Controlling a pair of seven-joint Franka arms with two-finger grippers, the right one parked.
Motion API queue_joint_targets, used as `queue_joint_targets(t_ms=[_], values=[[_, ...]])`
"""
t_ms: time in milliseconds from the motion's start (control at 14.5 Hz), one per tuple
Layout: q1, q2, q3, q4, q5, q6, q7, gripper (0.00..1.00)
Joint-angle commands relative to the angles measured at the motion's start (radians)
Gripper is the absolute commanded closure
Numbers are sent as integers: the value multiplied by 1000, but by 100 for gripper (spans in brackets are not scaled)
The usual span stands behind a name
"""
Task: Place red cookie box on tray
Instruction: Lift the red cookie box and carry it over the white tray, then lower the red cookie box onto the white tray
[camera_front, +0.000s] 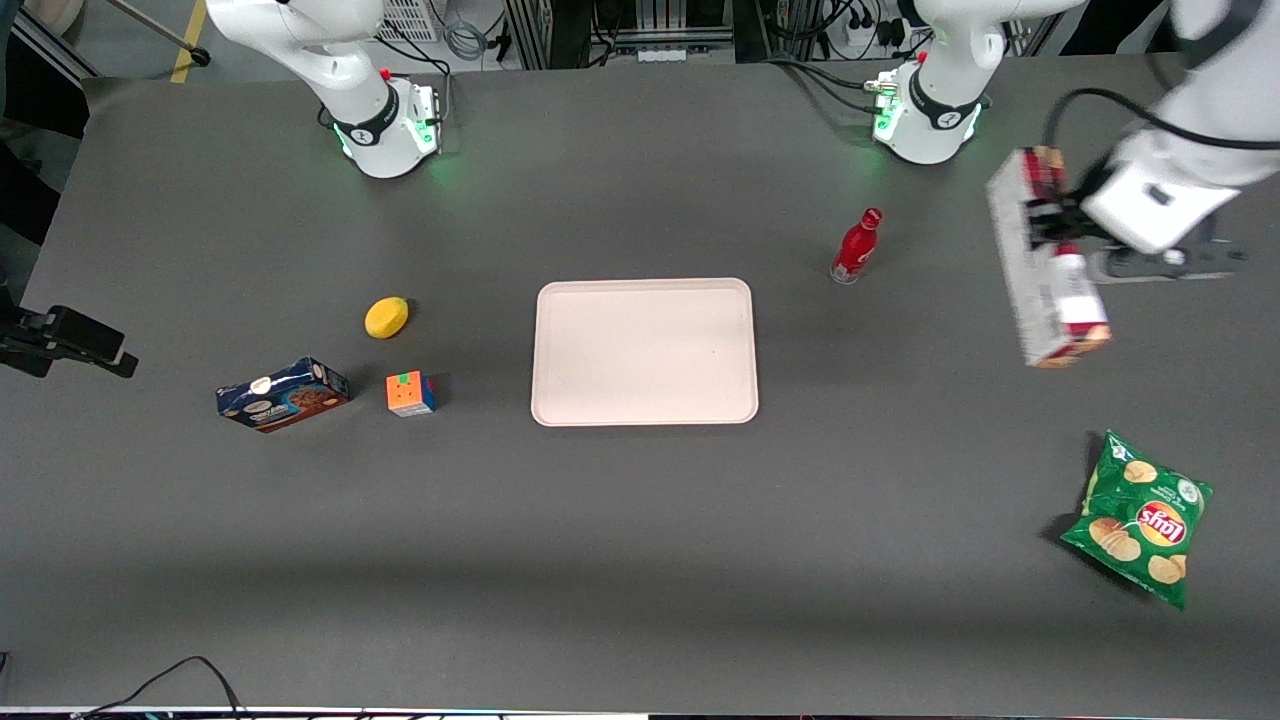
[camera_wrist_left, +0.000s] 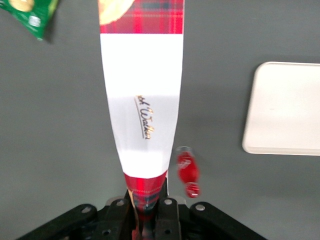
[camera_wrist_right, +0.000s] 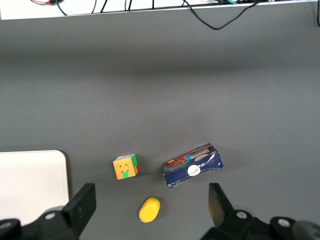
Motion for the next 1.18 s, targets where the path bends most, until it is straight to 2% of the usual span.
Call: queue_joint_targets(t_ms=[0,276,622,829,899,1037,1106], values=[[-15,7,-152,40,-17,10,-214,83],[-55,47,-257,38,-32,96,-334,83],[-81,188,-429,35,-37,222,-559,83],[-151,302,-449,23,-20,298,-665,83],[-162,334,-449,18,-8,327,-687,82],[-203,383,-449,-12,85,402,-734,82],[-211,400,-449,-49,100,470,-757,82]])
